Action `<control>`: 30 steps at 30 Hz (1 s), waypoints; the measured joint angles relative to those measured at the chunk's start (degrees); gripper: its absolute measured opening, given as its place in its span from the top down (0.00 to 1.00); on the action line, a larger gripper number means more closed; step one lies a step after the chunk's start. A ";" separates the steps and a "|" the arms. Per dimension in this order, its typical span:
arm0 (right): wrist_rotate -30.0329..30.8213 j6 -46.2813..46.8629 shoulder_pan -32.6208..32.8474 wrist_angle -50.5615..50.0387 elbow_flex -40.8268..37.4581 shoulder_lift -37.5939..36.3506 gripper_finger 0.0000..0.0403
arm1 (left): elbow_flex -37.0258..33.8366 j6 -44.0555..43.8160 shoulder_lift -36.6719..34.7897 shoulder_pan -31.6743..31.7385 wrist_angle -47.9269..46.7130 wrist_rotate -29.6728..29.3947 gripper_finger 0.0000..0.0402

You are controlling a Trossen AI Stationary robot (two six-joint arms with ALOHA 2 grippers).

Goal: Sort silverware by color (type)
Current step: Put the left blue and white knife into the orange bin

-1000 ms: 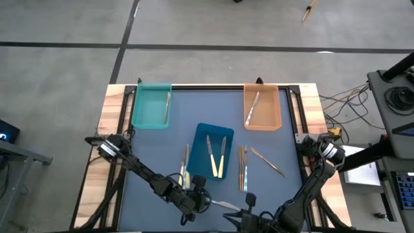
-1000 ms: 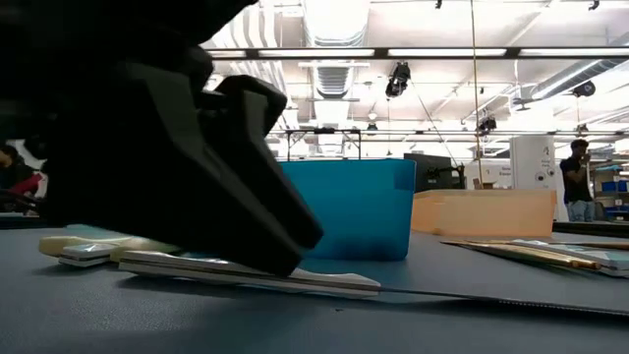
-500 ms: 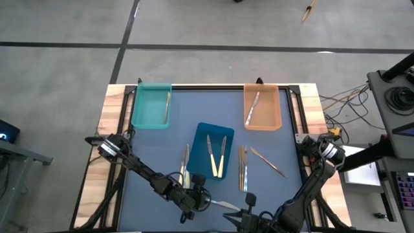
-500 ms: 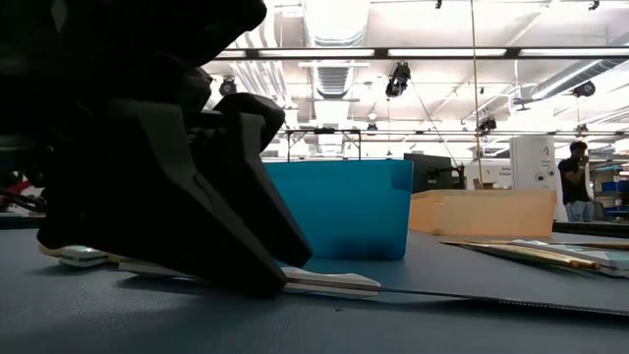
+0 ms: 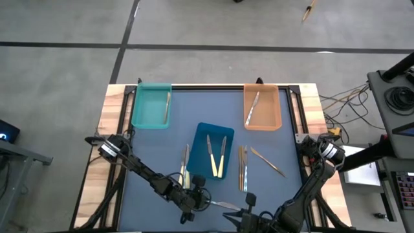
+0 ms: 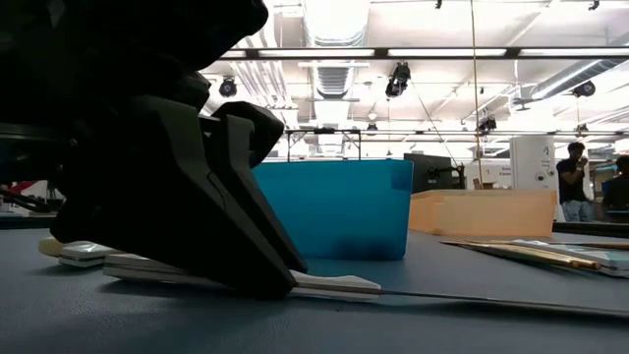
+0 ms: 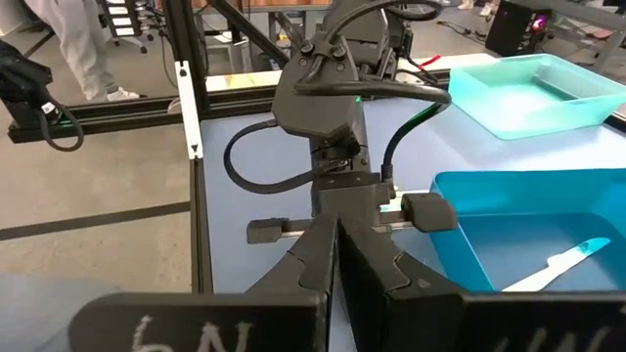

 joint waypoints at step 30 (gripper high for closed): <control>9.09 -14.33 3.39 -0.11 -0.05 -10.45 0.98 | -9.10 20.19 -40.06 1.23 0.87 2.88 0.98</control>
